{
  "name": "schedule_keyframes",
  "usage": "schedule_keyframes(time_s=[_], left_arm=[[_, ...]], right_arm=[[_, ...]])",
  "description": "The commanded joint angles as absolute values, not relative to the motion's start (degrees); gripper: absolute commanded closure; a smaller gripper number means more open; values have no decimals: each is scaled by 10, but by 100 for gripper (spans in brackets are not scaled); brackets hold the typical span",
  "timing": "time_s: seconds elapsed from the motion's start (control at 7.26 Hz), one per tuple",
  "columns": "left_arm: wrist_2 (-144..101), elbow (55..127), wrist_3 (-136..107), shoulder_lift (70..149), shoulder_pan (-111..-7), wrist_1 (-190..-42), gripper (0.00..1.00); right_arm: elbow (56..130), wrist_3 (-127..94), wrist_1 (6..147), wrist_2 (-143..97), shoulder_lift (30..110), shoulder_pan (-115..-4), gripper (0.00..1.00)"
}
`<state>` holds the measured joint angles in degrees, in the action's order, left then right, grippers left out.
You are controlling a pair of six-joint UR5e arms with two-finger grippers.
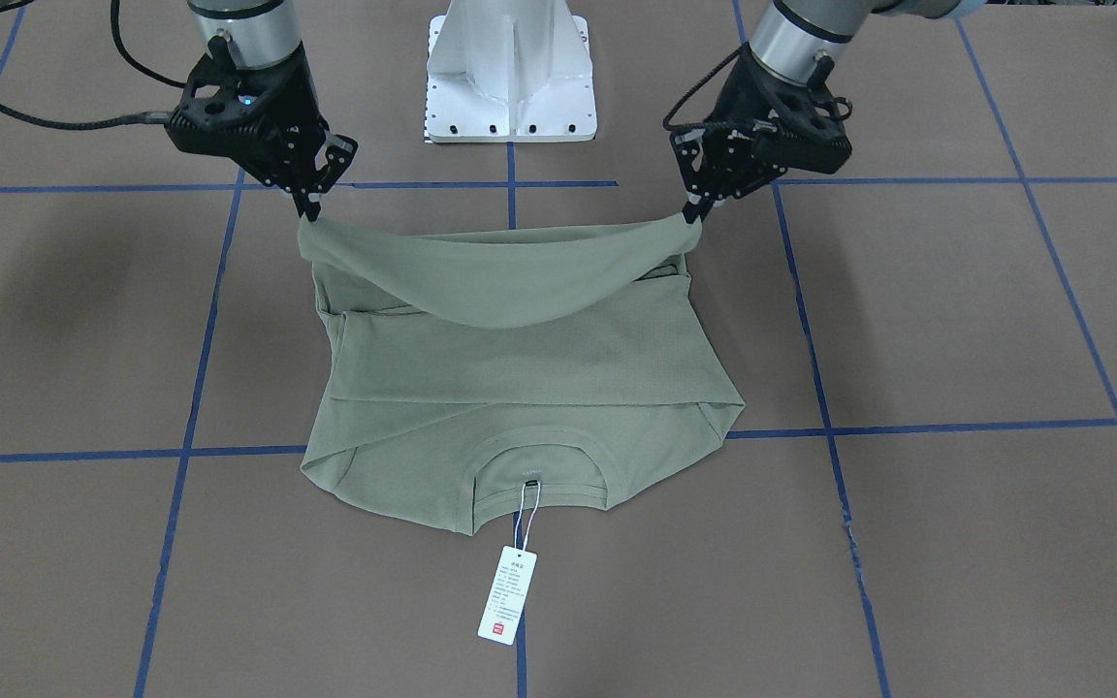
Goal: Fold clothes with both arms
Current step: 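Lift the hem with both grippers and fold it over toward the collar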
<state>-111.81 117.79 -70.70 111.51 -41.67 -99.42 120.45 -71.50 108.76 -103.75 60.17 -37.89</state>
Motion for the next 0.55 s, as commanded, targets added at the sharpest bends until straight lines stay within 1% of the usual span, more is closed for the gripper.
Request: schedule_keyframes(time_s=[0.0,0.28,0.41], left_arm=[[-1114,1061,-651,1171,-461,-1002,100],[-1093,970,-645,1191,-463,-1060,100],[-1079,915,-644,1204,-461,-1091,100]], right_arm=[[1064,-674,975,-1040,563,-431,100],[906,-674,873,-1039,517,-446,100],[844,-672,847,-1039,492,-451,100]])
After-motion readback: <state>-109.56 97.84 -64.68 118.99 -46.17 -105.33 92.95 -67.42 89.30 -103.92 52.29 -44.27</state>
